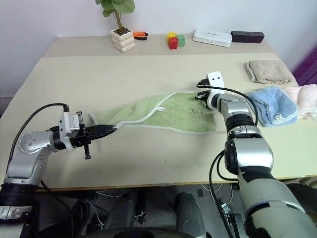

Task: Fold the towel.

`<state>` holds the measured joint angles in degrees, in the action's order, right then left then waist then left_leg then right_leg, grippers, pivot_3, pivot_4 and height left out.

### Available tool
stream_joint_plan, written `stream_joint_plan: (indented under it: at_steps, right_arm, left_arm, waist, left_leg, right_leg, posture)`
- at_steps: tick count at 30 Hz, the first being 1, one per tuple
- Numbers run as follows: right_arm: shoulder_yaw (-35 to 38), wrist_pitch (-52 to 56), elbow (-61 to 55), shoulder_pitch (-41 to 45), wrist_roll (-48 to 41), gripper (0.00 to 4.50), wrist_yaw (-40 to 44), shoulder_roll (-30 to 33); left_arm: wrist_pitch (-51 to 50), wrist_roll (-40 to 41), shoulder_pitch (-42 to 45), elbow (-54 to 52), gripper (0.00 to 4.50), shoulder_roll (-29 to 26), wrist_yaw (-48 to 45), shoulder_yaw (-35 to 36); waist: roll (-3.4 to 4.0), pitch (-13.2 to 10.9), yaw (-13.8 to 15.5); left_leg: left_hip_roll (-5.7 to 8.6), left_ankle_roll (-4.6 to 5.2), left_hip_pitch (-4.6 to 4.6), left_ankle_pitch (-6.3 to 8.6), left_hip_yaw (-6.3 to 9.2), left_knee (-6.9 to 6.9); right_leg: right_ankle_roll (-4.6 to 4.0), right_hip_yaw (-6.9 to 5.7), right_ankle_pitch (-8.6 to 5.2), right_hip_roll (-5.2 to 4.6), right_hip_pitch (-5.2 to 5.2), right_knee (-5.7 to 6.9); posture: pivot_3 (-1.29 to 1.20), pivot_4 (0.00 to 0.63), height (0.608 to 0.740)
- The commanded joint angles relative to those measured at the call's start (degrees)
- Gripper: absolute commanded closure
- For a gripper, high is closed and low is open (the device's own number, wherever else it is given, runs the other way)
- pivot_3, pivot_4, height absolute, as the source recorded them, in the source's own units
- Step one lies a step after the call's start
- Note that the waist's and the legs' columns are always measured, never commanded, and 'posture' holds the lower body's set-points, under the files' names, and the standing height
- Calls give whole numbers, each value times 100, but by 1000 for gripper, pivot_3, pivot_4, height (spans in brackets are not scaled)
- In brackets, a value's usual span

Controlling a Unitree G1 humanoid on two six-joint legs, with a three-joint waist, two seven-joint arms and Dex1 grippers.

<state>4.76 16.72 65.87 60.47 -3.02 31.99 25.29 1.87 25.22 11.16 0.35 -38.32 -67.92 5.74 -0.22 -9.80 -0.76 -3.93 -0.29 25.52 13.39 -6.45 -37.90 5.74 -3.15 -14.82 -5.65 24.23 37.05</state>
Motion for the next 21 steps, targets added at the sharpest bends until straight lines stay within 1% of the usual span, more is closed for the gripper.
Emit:
stream_joint_plan:
  at_steps: [1,3,5,7,10,13,16,18,20,21]
  right_arm:
    - [0,249,-1052,-276,-81,4410,324,278]
    - [54,404,-1426,-354,-94,4410,182,294]
    - [47,185,-1547,-230,-71,4410,65,180]
    - [128,-151,-1263,105,-86,4410,-203,6]
    - [154,-918,-549,754,46,4410,-745,-227]
    - [187,-1599,75,1335,157,4410,-1241,-312]
    - [176,-2155,340,1826,255,4410,-1506,-271]
    - [345,-2635,259,2117,120,4410,-1503,-151]
    - [455,-3014,0,2069,-37,4410,-1128,-45]
    - [459,-3144,-92,1995,-51,4410,-998,-19]
  left_arm:
    - [112,-174,394,518,4500,48,563,332]
    - [515,-570,840,1129,4500,141,1082,376]
    - [749,-973,1559,2021,4500,208,1527,280]
    - [1267,-1408,2391,3076,4500,276,1908,149]
    - [1907,-2019,3934,5058,4500,322,2847,54]
    - [2303,-2585,5232,6425,4500,171,3682,-155]
    - [2490,-3041,6176,7052,4500,-96,4471,-316]
    - [2726,-3107,6703,7180,4500,-344,4626,-257]
    - [3014,-2907,6845,7225,4500,-518,4118,-70]
    - [3126,-2836,6830,7237,4500,-554,3915,-11]
  waist:
    - [0,0,-5]
    - [2,-2,8]
    - [0,-2,-4]
    - [0,-2,-15]
    - [-3,-6,-38]
    - [-6,-10,-36]
    - [-15,-16,-41]
    - [-18,-25,-45]
    - [-17,-25,-42]
    - [-16,-26,-41]
  left_leg:
    - [0,0,0,0,0,0]
    - [0,-1,0,-1,2,-1]
    - [0,-4,0,-3,3,-3]
    - [1,-4,-1,-4,1,-3]
    - [2,-6,5,-6,-1,-2]
    - [2,-37,14,-24,-5,1]
    - [2,-38,36,-25,-10,8]
    - [2,-38,50,-25,-14,13]
    - [2,-42,91,-27,-15,10]
    - [2,-42,92,-27,-16,11]
  right_leg:
    - [0,0,0,0,0,1]
    - [0,-1,0,0,1,6]
    - [0,-2,0,0,2,9]
    - [1,-2,1,1,3,10]
    - [2,-3,1,3,12,11]
    - [4,-3,0,4,18,2]
    - [9,-4,-1,3,29,-2]
    - [10,-4,-2,2,43,-7]
    - [10,-3,-1,2,84,2]
    - [10,-4,-1,2,87,2]
  posture:
    - [0,150,735]
    - [0,150,735]
    - [0,150,735]
    - [0,150,735]
    - [0,150,735]
    - [0,150,735]
    - [0,150,735]
    - [0,150,735]
    - [0,150,735]
    - [0,150,735]
